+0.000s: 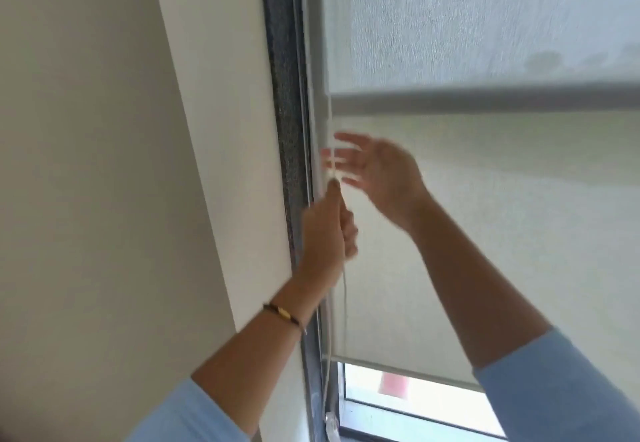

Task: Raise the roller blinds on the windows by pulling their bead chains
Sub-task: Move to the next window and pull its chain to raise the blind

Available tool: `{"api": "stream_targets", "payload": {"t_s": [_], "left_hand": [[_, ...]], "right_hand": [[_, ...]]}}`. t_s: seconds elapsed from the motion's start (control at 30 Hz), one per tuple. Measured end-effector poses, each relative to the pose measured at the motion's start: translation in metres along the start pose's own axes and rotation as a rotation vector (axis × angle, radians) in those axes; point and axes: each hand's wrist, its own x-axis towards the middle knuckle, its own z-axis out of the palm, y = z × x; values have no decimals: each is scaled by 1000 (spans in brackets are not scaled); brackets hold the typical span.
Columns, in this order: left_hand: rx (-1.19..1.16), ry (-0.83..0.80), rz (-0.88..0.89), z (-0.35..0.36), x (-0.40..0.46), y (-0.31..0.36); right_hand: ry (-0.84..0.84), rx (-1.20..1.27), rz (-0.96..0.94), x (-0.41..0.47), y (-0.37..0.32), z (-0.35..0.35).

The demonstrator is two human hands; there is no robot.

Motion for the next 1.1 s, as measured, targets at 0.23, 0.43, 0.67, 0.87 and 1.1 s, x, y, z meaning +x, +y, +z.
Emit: {"api": "stream_targets", "payload": {"t_s": [0.23,0.43,0.67,0.87,1.1], "left_hand": [[198,-210,-245,-32,-37,-105],[66,-271,76,1,47,60],[-105,-152,230,45,84,167],[-168,-32,112,9,39,63],[-111,-78,-60,-26,-17,-27]], "right_hand": [[279,-98,-301,15,-33,41],[355,-211,-279,-24,33,37],[309,-448,157,-113,202,18],[38,-539,454,-129,215,-28],[74,-218,-39,-39,21,-21]]}}
